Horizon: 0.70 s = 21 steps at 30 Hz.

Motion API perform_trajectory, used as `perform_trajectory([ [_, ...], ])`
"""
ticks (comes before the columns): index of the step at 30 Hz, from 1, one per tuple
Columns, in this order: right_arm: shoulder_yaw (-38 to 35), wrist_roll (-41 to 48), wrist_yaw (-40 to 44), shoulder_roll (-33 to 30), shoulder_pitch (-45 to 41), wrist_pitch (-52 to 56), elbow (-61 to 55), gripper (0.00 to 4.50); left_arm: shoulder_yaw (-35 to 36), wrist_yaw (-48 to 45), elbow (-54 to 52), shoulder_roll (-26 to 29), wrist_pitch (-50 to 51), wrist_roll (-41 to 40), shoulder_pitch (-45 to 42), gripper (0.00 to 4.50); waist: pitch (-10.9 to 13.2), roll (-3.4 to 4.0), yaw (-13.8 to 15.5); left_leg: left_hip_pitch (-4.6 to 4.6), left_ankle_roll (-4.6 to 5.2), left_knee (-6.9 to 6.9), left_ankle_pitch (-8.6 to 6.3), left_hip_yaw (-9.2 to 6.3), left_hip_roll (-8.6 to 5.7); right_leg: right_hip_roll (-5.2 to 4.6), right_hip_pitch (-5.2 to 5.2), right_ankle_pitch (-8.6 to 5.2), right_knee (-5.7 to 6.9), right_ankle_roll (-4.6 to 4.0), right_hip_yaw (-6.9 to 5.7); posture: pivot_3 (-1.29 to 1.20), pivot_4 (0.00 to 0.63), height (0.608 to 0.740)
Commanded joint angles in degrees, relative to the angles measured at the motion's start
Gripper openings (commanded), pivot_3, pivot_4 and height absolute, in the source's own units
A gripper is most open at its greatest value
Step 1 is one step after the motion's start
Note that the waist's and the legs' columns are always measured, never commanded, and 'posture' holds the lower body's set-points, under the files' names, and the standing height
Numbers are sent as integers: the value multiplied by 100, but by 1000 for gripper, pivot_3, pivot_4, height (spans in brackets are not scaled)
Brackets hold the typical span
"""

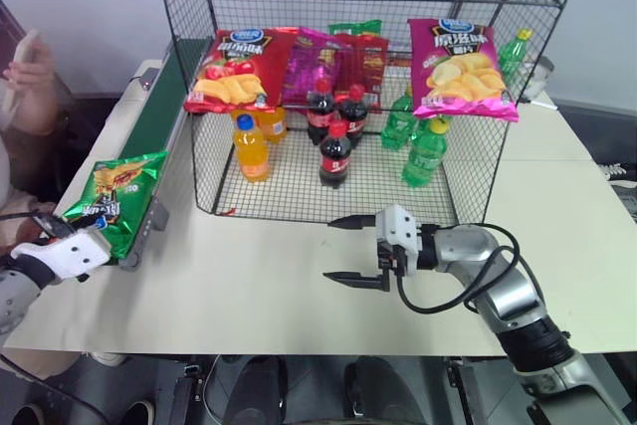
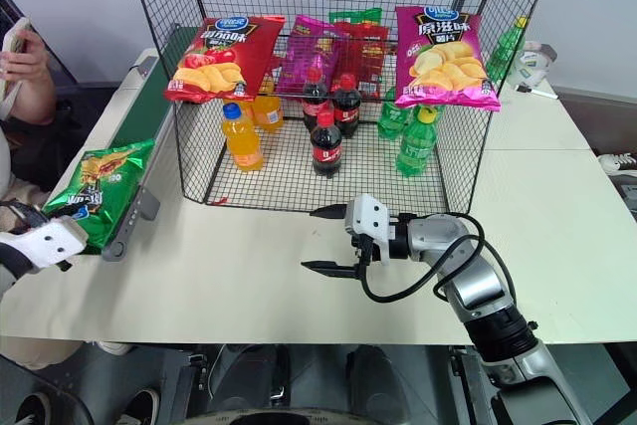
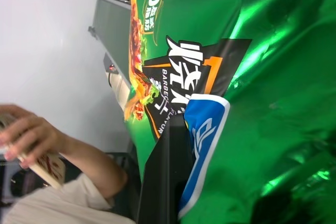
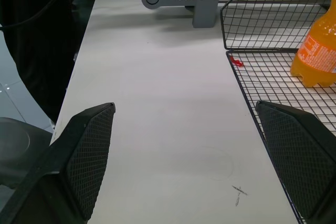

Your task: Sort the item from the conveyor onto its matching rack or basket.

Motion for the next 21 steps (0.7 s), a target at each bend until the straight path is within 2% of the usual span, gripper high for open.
perform_trajectory([
  [1, -3, -21, 4, 54, -66, -146, -80, 4500, 625, -951, -980, -92, 639, -1874, 175, 90, 0, 0, -5, 0, 0, 0, 0, 0, 0, 0, 0, 0, 0, 0, 1, 0, 150, 739],
  [5, -93, 25, 6, 64, -109, -197, 8, 4500, 1428, -2598, -2922, -122, 2832, -4796, 1162, 90, 0, -1, -47, -1, -1, 0, 0, -1, 4, -3, -1, 0, -1, -1, 9, 0, 150, 739],
  [6, -123, 46, 4, 68, -124, -206, 30, 4500, 1637, -2849, -3264, -86, 3277, -5230, 1398, 90, 0, -1, -83, 0, -1, -1, 0, -1, 4, -4, 0, -1, -2, -2, 10, 0, 150, 739],
  [8, -256, 215, 12, 84, -166, -112, 69, 4500, 2326, -3273, -3924, 51, 4640, -6613, 1912, 90, 1, 0, -135, 1, -2, -3, 0, -3, 5, -4, 2, -1, -2, -2, 10, 0, 150, 739],
  [10, -385, 467, 109, 45, -189, 65, 32, 4500, 2966, -3707, -4294, 265, 6005, -7701, 2458, 90, 3, -1, -150, 3, -3, -2, 1, -9, 5, -3, 5, -2, -1, -3, 6, 0, 150, 739],
  [12, -535, 770, 234, -16, -219, 304, -25, 4500, 3343, -4125, -4559, 407, 6999, -8327, 2951, 90, 4, 1, -152, 11, -3, -2, 1, -12, 4, -2, 14, -2, -2, -4, 4, 0, 150, 739],
  [15, -804, 1606, 449, -173, -223, 1186, -294, 4500, 3397, -4269, -4935, 496, 7950, -9137, 3133, 90, 8, 10, -128, 23, -3, -2, 1, -9, 0, -3, 27, -3, -4, -5, 6, 0, 150, 739],
  [17, -971, 2286, 627, -337, -196, 1904, -549, 4500, 3139, -4008, -5005, 465, 8314, -9916, 2805, 90, 8, 10, -98, 22, -3, -2, 1, -11, 0, -3, 27, -3, -4, -5, 5, 0, 150, 739],
  [21, -1103, 3052, 896, -629, -264, 2840, -767, 4500, 2414, -3621, -5034, 305, 8703, -10831, 2028, 90, 6, 9, -108, 28, -3, -2, 1, -13, 0, -4, 34, -3, -5, -6, 8, 0, 150, 739],
])
